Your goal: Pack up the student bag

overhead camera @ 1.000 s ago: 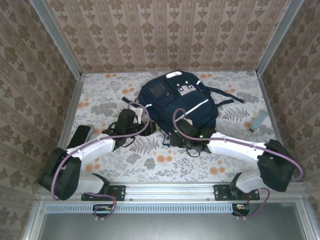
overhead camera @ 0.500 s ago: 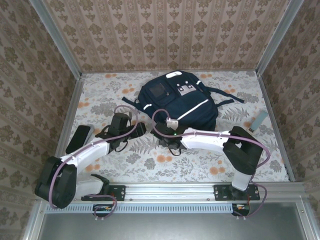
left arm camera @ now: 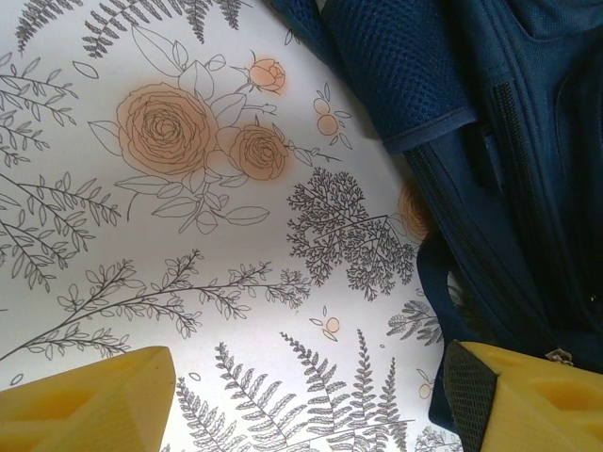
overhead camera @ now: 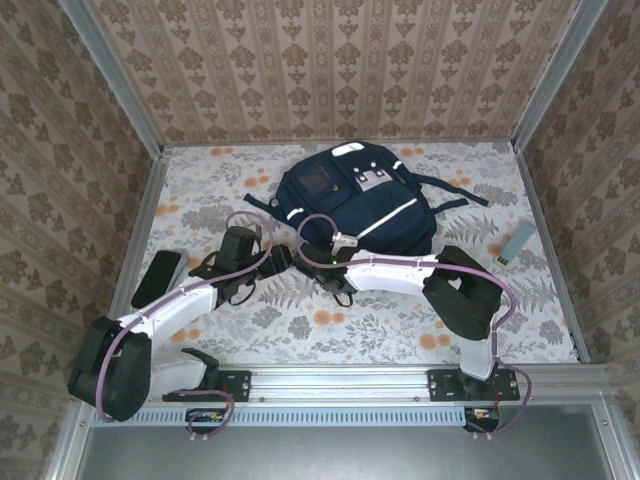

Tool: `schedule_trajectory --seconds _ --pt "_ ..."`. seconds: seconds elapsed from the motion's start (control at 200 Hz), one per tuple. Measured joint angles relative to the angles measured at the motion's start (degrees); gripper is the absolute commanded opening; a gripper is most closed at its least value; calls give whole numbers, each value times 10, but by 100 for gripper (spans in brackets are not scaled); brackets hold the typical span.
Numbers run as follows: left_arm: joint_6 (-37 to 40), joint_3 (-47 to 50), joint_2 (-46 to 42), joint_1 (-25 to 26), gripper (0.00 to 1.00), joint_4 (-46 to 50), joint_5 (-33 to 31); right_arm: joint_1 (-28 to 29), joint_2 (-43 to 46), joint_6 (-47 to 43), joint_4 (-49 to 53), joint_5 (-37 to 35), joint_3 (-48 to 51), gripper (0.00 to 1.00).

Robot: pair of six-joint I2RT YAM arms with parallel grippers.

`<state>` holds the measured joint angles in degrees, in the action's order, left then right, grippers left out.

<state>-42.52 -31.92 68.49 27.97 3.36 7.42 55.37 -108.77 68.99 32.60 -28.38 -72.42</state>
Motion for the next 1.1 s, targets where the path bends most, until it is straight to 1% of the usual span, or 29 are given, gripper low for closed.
schedule_trajectory --seconds 0.09,0.16,0.32,0.395,0.515,0.595,0.72,0.84,0.975,1.1 --pt "-9 0 0 0 79 -4 4 0 -1 3 7 -3 0 24" --pt "-18 0 1 0 84 -7 8 0 -1 1 10 -5 -1 21" --pt "-30 0 14 0 89 -20 18 0 -1 -12 21 -11 -8 12" --pt "-34 0 25 0 93 -26 21 0 -1 -19 24 -13 -9 11" --pt "-42 -1 46 0 94 -35 33 0 -1 -42 25 -12 -9 6" --pt "-47 -1 62 -2 93 -51 46 0 1 -62 22 -9 -7 4" --pt "-63 -4 98 -3 89 -98 78 -2 30 -101 6 19 13 2" --pt "-82 -14 144 -3 81 -155 115 -10 64 -123 -9 44 34 1" --pt "-107 -28 194 -3 69 -214 146 -17 91 -135 -11 54 54 0" --pt "-124 -33 227 -2 66 -263 166 -18 106 -140 -11 57 66 0"
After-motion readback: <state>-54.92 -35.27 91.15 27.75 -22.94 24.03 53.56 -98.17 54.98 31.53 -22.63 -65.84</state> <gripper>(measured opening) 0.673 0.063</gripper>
